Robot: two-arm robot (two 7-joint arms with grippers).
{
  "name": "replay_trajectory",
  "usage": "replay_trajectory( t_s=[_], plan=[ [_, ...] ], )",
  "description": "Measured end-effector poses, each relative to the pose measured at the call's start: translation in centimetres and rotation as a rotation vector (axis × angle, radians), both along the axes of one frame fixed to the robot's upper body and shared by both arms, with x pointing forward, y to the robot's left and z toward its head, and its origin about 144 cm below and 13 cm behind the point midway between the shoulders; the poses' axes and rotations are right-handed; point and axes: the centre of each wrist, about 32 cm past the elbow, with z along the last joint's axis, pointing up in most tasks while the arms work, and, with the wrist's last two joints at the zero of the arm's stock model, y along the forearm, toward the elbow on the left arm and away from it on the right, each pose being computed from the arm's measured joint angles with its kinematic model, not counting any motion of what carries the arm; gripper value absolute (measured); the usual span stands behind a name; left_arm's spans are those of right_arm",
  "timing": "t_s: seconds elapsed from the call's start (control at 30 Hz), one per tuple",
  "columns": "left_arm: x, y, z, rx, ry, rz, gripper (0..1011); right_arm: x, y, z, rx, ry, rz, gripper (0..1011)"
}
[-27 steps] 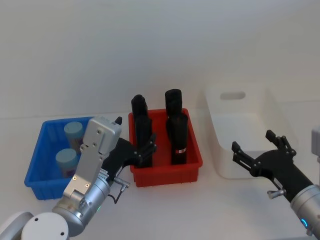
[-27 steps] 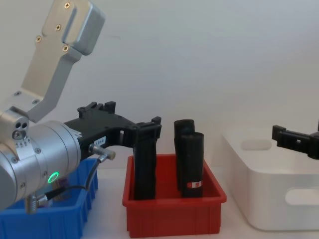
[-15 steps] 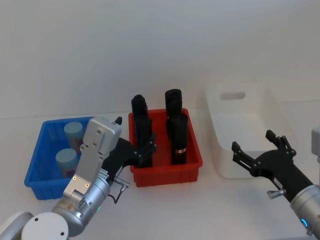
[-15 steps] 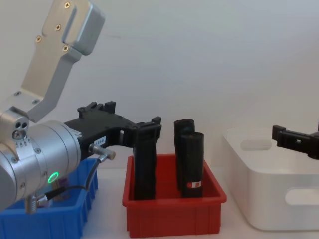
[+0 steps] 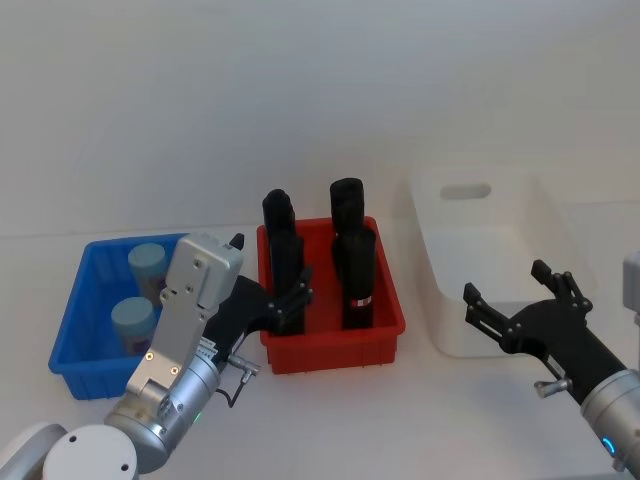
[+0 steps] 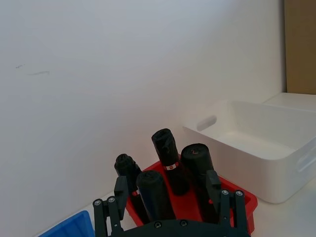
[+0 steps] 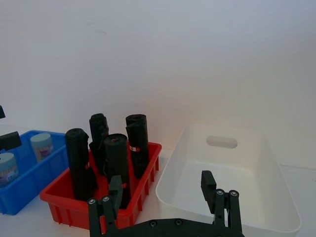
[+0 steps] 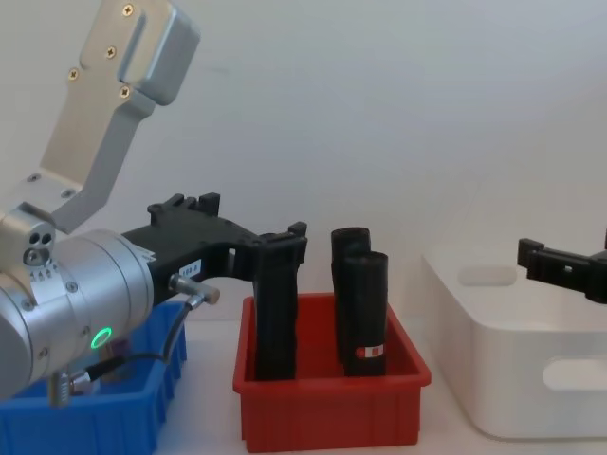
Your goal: Pick the cotton swabs from the blue box and place them into the white box.
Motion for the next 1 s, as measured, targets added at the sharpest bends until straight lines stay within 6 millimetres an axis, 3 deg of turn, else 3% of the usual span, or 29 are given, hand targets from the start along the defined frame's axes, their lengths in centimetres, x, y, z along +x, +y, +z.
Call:
replay_trajectory(
  t_s=[1.0],
  plan=[
    [0.0,0.0,0.0,0.0,0.0,0.0,1004,0.0,0.0,0.0,0.0,0.0,0.0,1002]
  ],
)
